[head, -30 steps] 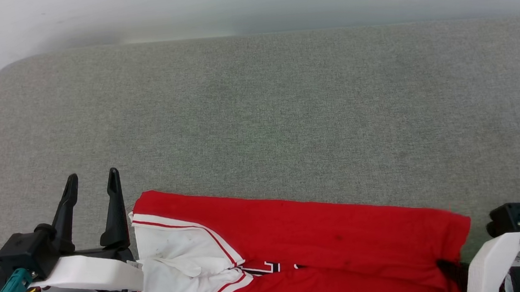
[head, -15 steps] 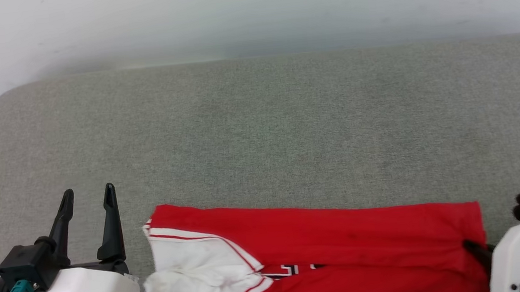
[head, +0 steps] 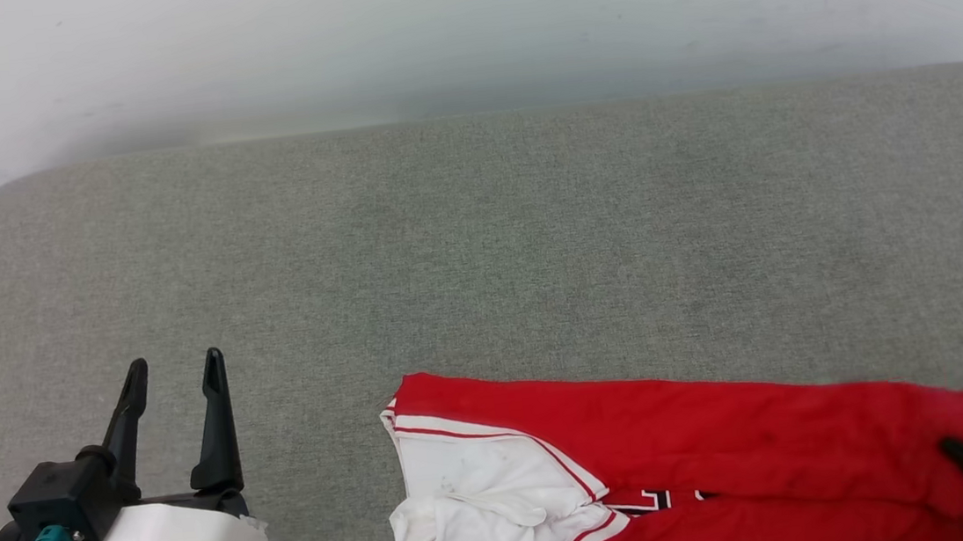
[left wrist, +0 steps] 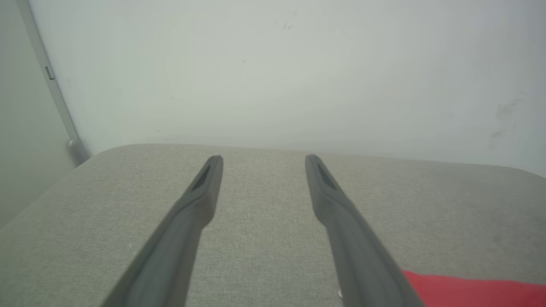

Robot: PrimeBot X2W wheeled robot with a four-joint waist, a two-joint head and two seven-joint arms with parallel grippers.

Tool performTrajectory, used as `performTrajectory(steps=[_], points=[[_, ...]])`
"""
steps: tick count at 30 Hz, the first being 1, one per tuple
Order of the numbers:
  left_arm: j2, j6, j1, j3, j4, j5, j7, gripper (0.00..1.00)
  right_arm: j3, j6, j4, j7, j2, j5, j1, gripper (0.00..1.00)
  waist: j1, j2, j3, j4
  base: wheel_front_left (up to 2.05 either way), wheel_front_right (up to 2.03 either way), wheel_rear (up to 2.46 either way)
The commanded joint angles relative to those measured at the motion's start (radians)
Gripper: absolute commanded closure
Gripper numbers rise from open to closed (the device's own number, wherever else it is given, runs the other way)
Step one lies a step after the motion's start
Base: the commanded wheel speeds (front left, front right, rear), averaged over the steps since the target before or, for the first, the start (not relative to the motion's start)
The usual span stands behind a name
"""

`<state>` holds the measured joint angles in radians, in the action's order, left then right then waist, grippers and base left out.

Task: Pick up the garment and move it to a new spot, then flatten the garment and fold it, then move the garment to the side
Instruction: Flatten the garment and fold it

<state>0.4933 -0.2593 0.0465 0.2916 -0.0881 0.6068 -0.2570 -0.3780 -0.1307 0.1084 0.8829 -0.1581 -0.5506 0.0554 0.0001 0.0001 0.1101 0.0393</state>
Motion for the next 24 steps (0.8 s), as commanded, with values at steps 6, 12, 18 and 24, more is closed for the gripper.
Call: performTrajectory(steps=[6, 12, 18, 24], points=[[-0.001, 0.005, 0.021, 0.014, 0.010, 0.000, 0.008, 0.00, -0.004, 0.000, 0.027, 0.197, 0.109, -0.511, -0.063, 1.00, -0.0001, -0.0001, -0.006, 0.020, 0.00, 0.00, 0.00], [-0.005, 0.012, 0.045, 0.030, 0.008, -0.003, 0.021, 0.00, 0.142, 0.000, -0.031, 0.159, 0.109, -0.807, -0.074, 1.00, -0.0001, -0.0001, 0.001, 0.050, 0.00, 0.00, 0.00], [-0.013, 0.029, 0.075, 0.044, 0.014, -0.004, 0.019, 0.00, 0.314, 0.000, -0.077, 0.084, 0.109, -0.862, -0.116, 1.00, -0.0001, -0.0001, 0.024, 0.089, 0.00, 0.00, 0.00], [-0.027, 0.038, 0.100, 0.050, 0.023, -0.007, 0.014, 0.00, 0.446, 0.000, -0.154, 0.037, 0.109, -0.826, -0.171, 1.00, -0.0001, -0.0001, 0.052, 0.119, 0.00, 0.00, 0.00]])
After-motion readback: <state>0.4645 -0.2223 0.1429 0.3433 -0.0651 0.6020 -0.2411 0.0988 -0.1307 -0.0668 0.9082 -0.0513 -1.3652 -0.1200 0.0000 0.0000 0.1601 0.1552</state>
